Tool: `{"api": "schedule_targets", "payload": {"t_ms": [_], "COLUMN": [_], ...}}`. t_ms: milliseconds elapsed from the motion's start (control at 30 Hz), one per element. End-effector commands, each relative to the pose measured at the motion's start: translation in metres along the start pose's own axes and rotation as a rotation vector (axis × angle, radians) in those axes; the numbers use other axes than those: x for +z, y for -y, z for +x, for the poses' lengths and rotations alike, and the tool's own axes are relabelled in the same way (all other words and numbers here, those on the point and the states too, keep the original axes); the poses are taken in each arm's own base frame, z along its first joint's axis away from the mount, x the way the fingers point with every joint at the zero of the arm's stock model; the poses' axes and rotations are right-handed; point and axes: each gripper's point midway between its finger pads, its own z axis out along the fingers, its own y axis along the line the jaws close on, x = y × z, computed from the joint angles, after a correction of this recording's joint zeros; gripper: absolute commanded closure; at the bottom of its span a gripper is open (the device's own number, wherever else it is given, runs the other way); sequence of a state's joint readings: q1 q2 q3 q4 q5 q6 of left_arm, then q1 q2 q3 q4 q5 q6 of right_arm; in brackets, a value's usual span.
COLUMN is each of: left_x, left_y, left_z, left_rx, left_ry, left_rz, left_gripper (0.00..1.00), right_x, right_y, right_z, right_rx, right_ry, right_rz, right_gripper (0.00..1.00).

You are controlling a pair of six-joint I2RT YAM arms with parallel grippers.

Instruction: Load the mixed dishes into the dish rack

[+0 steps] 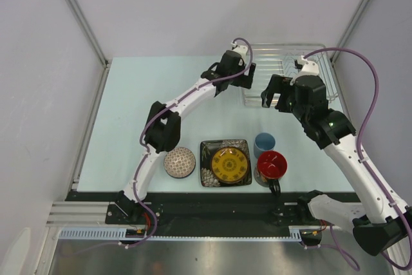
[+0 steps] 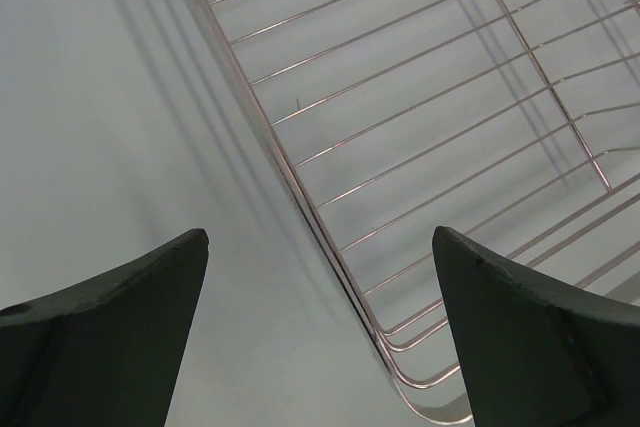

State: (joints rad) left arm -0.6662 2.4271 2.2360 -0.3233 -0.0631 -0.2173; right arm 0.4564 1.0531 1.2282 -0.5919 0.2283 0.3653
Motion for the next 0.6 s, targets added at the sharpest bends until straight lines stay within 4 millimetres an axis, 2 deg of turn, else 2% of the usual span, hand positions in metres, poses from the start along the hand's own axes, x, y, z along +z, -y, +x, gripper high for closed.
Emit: {"api": "schedule_targets", "payload": {"t_ms": [0,167,233,367,567], "left_x": [0.002,0.016,0.02,0.024,0.028], "left_y": [-0.012,-0.031,-0.034,-0.035,-0.016], "left_z": [-0.028,-0.003,0.009,0.021,0.031], "left_rx": [-0.072,-0.097,-0.092,-0.095,-0.111], "left_ry": [0.074,0.028,0.004,-0.015,-0.039], "left_rz": [0.021,0.004,-0.005,-0.005,0.058], "left_gripper": [0.01,0.07,0.08,0.09,0.12], "right_x": [0.002,0.002,0.001,0.001,0.003], "right_y": [-0.006,-0.005,-0.002,0.0,0.006], "right_z": [-0.011,-0.012,-0.013,-0.013,-0.009], "right_rx": [0.014,0.031,0.034,0.032,0.03], "right_ry": [0.05,0.054,0.059,0.061,0.05], "right_rz": [-0.013,-0.007,0.004,0.014,0.034], "right_gripper": [0.04,0.04,0.04,0.04,0.05]}}
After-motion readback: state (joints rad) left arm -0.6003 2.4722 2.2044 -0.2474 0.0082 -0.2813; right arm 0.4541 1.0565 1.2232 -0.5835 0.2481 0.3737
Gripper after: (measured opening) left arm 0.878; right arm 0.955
